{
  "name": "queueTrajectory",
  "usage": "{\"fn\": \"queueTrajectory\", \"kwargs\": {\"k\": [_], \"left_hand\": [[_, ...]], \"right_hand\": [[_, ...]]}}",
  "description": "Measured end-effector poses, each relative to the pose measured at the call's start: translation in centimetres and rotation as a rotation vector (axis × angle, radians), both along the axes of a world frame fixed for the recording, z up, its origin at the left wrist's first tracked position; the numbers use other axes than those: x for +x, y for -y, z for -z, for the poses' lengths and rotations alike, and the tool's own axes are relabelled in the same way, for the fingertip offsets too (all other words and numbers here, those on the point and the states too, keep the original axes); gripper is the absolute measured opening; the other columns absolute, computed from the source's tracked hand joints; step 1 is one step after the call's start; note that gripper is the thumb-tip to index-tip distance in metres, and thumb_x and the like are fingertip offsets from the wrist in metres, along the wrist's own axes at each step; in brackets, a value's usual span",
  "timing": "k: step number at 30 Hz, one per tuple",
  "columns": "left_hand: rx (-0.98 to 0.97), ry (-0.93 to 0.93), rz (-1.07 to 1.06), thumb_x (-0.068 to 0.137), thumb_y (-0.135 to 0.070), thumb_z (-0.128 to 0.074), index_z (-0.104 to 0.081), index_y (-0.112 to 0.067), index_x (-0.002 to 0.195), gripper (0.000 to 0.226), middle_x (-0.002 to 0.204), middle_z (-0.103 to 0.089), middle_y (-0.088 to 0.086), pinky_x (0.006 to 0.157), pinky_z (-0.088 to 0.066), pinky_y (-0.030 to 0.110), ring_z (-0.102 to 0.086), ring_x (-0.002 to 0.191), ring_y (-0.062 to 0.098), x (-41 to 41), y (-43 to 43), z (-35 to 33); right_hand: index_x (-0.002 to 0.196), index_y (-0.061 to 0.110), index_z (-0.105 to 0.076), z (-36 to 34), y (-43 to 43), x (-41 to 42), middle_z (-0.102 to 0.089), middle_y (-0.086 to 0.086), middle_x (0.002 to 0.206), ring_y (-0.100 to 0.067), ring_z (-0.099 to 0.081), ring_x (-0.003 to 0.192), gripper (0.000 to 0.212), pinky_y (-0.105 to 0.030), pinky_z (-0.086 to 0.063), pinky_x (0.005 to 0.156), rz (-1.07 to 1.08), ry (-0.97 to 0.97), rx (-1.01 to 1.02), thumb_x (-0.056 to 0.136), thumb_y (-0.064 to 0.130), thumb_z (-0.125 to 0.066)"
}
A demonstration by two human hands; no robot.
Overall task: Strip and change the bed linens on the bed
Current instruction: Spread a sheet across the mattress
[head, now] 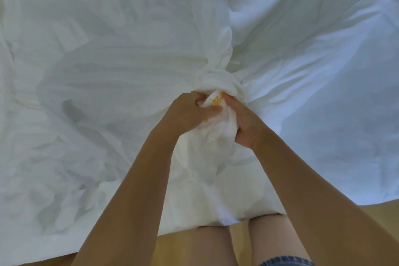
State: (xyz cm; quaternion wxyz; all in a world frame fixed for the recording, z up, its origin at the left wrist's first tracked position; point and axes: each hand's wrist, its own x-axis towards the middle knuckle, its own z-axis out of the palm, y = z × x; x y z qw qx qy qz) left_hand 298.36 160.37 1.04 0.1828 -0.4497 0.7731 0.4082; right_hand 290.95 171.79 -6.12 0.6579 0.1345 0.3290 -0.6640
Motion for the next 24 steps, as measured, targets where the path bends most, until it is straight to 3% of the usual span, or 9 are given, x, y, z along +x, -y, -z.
{"fn": "queueTrajectory", "kwargs": {"k": [2,5,8,11,14,17,19,22,24], "left_hand": [[0.017,0.018,0.077,0.079,-0.041,-0.070,-0.058,-0.027,0.126,0.051,0.111,-0.066,-0.007,0.089,-0.049,0.029,-0.062,0.103,0.013,0.4,-0.5,0.5],[0.009,0.003,0.105,0.084,-0.035,-0.066,-0.040,-0.029,0.138,0.061,0.117,-0.061,-0.005,0.084,-0.044,0.028,-0.058,0.110,0.018,1.1,-1.8,1.5],[-0.024,0.007,0.072,0.084,-0.030,-0.067,-0.033,-0.023,0.140,0.066,0.111,-0.059,-0.007,0.079,-0.046,0.030,-0.060,0.106,0.022,1.5,-2.7,2.4],[-0.056,0.074,0.113,0.081,-0.030,-0.066,-0.013,-0.019,0.149,0.087,0.119,-0.060,0.003,0.084,-0.052,0.043,-0.061,0.105,0.025,1.4,-3.7,3.3],[-0.049,0.085,0.124,0.084,-0.028,-0.060,0.010,-0.023,0.150,0.097,0.106,-0.065,0.001,0.076,-0.055,0.042,-0.065,0.087,0.023,1.6,-4.7,3.8],[-0.013,0.063,0.114,0.084,-0.030,-0.064,0.019,-0.030,0.148,0.105,0.099,-0.062,-0.002,0.067,-0.054,0.033,-0.061,0.073,0.013,2.3,-4.9,3.9],[0.009,0.058,0.107,0.084,-0.035,-0.067,0.022,-0.033,0.146,0.109,0.107,-0.062,0.002,0.071,-0.053,0.032,-0.063,0.082,0.018,2.6,-4.7,3.6],[0.008,0.091,0.136,0.081,-0.041,-0.069,0.019,-0.030,0.148,0.111,0.123,-0.060,0.003,0.083,-0.052,0.036,-0.062,0.102,0.025,2.6,-4.0,3.4],[0.052,0.104,0.183,0.079,-0.038,-0.072,0.013,-0.028,0.150,0.111,0.126,-0.058,0.000,0.086,-0.050,0.034,-0.060,0.108,0.023,2.3,-3.5,3.2]], "right_hand": [[0.116,0.009,-0.063,0.2,-0.4,-0.3,-0.069,-0.013,0.109,-0.025,-0.067,0.099,0.041,-0.035,-0.056,0.079,-0.025,-0.007,-0.021,0.079,0.027,-0.066],[0.109,0.008,-0.065,0.1,-1.2,-0.5,-0.071,-0.010,0.095,-0.022,-0.069,0.086,0.039,-0.031,-0.056,0.069,-0.093,-0.138,0.033,0.071,0.008,-0.072],[0.111,0.011,-0.064,-0.3,-1.8,0.3,-0.072,-0.006,0.091,-0.022,-0.069,0.085,0.038,-0.032,-0.056,0.067,-0.178,-0.384,0.259,0.074,0.002,-0.071],[0.094,0.022,-0.063,-0.1,-2.4,1.9,-0.069,0.001,0.086,-0.017,-0.066,0.080,0.026,-0.026,-0.052,0.060,-0.090,-0.496,0.526,0.073,0.010,-0.071],[0.081,0.026,-0.059,0.2,-2.7,3.3,-0.068,0.000,0.084,-0.017,-0.065,0.080,0.018,-0.026,-0.050,0.059,-0.025,-0.416,0.599,0.076,0.012,-0.068],[0.085,0.019,-0.065,0.6,-2.5,4.0,-0.070,-0.004,0.084,-0.024,-0.067,0.083,0.018,-0.035,-0.056,0.069,0.144,-0.282,0.589,0.077,0.003,-0.063],[0.092,0.011,-0.066,0.8,-2.2,4.0,-0.070,-0.008,0.084,-0.028,-0.068,0.083,0.021,-0.041,-0.057,0.073,0.223,-0.212,0.550,0.076,-0.002,-0.060],[0.096,0.006,-0.065,0.9,-2.0,3.7,-0.068,-0.011,0.079,-0.027,-0.068,0.072,0.025,-0.037,-0.057,0.059,0.230,-0.094,0.475,0.076,-0.005,-0.054],[0.096,0.002,-0.065,0.9,-2.2,3.3,-0.067,-0.013,0.081,-0.028,-0.067,0.074,0.028,-0.036,-0.056,0.059,0.233,0.012,0.389,0.075,-0.005,-0.047]]}}
